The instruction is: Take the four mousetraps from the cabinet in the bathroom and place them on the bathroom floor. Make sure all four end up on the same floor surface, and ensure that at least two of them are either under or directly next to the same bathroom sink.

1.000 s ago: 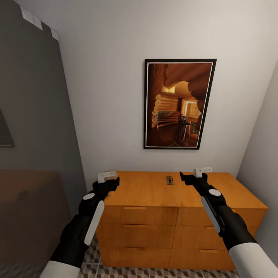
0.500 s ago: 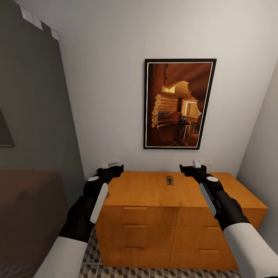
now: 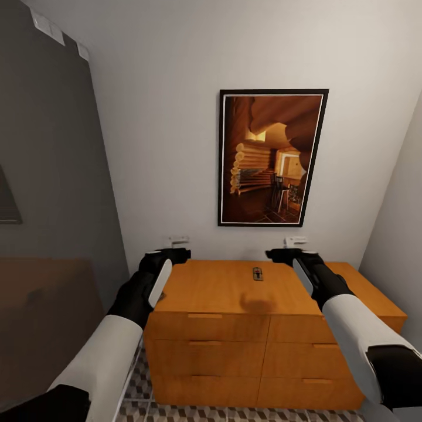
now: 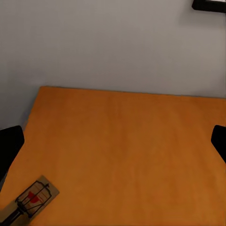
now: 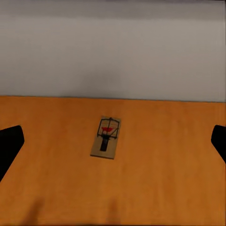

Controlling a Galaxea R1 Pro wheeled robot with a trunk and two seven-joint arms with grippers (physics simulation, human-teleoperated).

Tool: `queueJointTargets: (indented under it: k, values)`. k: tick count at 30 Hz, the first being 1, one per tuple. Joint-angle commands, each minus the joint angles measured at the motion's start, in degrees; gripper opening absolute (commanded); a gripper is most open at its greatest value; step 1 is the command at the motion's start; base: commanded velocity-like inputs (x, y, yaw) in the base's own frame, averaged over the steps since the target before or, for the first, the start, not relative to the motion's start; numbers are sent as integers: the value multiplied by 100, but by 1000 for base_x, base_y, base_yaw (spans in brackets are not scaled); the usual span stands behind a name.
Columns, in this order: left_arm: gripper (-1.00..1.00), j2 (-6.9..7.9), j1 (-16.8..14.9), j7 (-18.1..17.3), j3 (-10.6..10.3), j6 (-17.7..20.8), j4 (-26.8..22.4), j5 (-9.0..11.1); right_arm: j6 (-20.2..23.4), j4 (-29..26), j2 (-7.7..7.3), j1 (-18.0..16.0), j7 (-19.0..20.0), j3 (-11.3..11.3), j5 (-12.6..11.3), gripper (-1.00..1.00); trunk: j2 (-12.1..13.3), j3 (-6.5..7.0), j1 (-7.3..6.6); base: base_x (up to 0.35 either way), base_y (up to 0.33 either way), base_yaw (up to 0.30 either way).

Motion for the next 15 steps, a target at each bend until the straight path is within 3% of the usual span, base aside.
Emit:
queueJointTargets:
  k: [1,8,15]
  values:
    - [100,0,-24,23,24,23,40,64,30,50,10,-28,31,36,-56,100,-5,-3,2,0,0,0]
    - [100,0,-42,-71,70,-14,106,78,54,140,56,-64,101,79,-59,100,-5,-3,2,0,0,0]
    - [100,0,14,-113,67,-213,294,83,94,283,123,-72,119,304,-61,100,-5,-3,2,0,0,0]
